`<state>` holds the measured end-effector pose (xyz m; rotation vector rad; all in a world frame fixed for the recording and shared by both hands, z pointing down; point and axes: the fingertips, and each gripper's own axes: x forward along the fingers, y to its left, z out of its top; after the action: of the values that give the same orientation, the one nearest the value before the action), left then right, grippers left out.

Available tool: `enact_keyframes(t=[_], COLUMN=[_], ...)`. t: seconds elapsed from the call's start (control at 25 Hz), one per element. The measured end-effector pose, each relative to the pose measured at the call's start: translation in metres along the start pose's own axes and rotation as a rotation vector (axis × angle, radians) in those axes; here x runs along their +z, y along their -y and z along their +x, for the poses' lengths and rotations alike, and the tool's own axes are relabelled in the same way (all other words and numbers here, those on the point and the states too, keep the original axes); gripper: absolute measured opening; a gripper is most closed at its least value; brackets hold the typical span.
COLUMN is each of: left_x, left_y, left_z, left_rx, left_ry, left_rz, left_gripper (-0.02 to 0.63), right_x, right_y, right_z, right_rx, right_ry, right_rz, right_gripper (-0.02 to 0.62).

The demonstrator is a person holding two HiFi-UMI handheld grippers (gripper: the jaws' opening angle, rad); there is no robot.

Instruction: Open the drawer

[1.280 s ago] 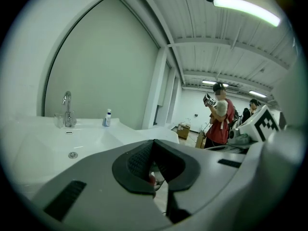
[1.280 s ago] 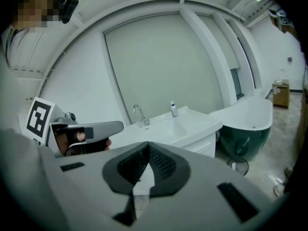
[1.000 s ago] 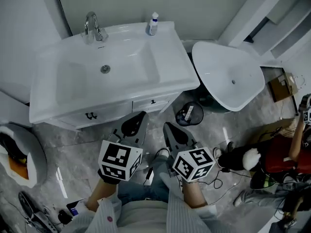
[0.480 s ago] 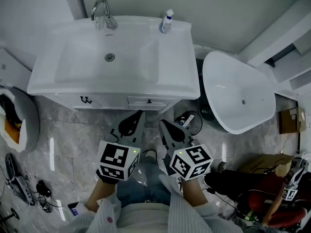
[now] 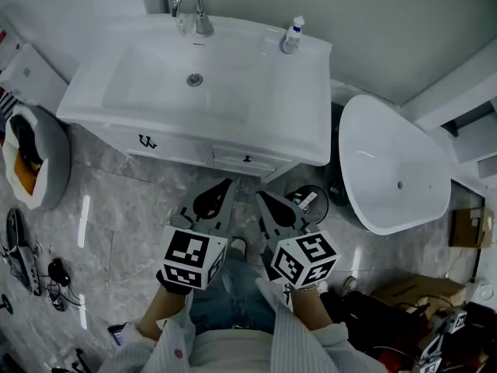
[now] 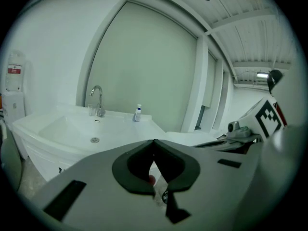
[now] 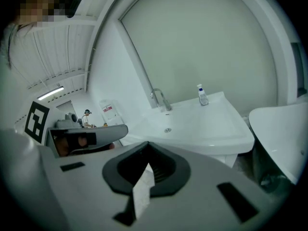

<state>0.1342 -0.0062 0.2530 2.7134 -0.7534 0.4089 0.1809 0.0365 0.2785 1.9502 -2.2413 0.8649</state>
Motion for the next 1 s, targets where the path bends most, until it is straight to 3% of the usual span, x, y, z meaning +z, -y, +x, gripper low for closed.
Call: enact_keyframes(t=[0.56,1.0], left_x=[-0.025,-0.081], left_y=[-0.043,-0.061], left_z=[0.016,0.063], left_rx=[-0.035,-0.029], left_ry=[-0.084,-0.162], left_rz=[0.017,-0.016], left_gripper=[0.015,0.015], right_x=[-0.015,-0.048], right_y=[0.009,0.054], right_z=[0.053,0.095], right_rx=[-0.045,-0.081], right_ry=[-0.046,-0.102], right_rz=[0.04,0.019], right_gripper=[0.009,0.009])
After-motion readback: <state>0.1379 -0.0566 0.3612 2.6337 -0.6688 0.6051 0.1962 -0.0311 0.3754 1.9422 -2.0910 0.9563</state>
